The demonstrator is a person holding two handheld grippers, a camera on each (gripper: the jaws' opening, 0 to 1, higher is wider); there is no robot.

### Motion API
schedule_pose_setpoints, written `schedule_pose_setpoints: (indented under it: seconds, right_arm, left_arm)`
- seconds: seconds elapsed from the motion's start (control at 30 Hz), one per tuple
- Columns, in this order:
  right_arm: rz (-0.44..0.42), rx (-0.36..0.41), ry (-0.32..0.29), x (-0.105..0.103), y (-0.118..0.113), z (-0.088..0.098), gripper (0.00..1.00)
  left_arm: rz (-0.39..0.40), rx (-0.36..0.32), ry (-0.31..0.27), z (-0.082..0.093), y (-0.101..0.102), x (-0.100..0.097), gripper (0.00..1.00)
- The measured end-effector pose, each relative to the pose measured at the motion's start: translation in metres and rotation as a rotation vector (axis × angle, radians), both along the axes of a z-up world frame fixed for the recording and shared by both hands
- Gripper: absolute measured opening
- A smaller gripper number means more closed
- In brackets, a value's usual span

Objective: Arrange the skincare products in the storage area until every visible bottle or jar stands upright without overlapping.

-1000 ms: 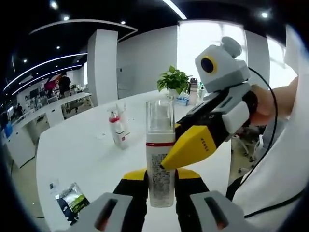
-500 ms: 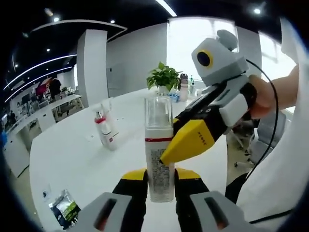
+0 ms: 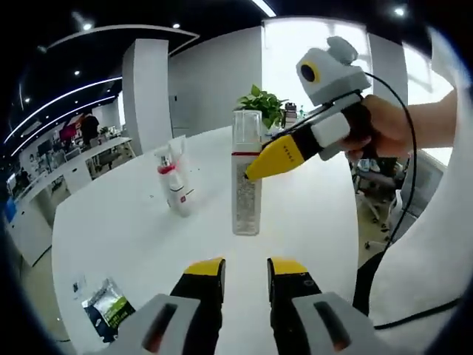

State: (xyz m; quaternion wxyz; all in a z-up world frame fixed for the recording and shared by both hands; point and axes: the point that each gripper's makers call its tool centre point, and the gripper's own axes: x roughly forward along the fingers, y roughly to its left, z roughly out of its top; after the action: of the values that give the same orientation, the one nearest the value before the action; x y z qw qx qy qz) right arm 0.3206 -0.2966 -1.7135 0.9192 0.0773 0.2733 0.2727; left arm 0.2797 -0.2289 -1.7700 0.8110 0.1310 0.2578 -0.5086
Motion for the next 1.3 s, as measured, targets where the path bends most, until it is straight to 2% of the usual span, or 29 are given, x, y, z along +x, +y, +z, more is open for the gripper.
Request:
schedule_pose_setpoints:
  seconds: [0.23, 0.47, 0.57, 0.7, 0.9, 1.03, 1.3]
  right_arm:
    - [-0.022, -0.025, -0.023, 0.019, -0.008, -0.001, 0.18]
    - [-0.064, -0.066, -0.050, 0.040, -0.023, -0.003, 0.18]
    - [-0.087, -0.075, -0.062, 0.049, -0.032, -0.003, 0.18]
    - [-0.114, -0.089, -0.057, 0.063, -0.043, -0.010, 0.18]
    - [-0.187, -0.063, -0.033, 0.082, -0.059, -0.021, 0.18]
    - [-0.217, -0.080, -0.020, 0.095, -0.069, -0.033, 0.18]
    - [-0.251, -0.136, 0.005, 0.119, -0.083, -0.052, 0.18]
  left_arm:
    - [0.015, 0.019, 0.013, -0.007, 0.007, 0.001, 0.22]
    - [0.035, 0.023, 0.037, -0.014, 0.016, 0.013, 0.22]
    - [0.033, 0.024, 0.031, -0.010, 0.016, 0.018, 0.22]
    - [0.045, 0.019, 0.025, -0.009, 0.019, 0.027, 0.22]
    - [0.068, 0.024, 0.040, -0.013, 0.029, 0.029, 0.22]
    - [0.079, 0.021, 0.053, -0.015, 0.035, 0.031, 0.22]
    - [0.132, 0.005, 0.064, -0.015, 0.046, 0.045, 0.22]
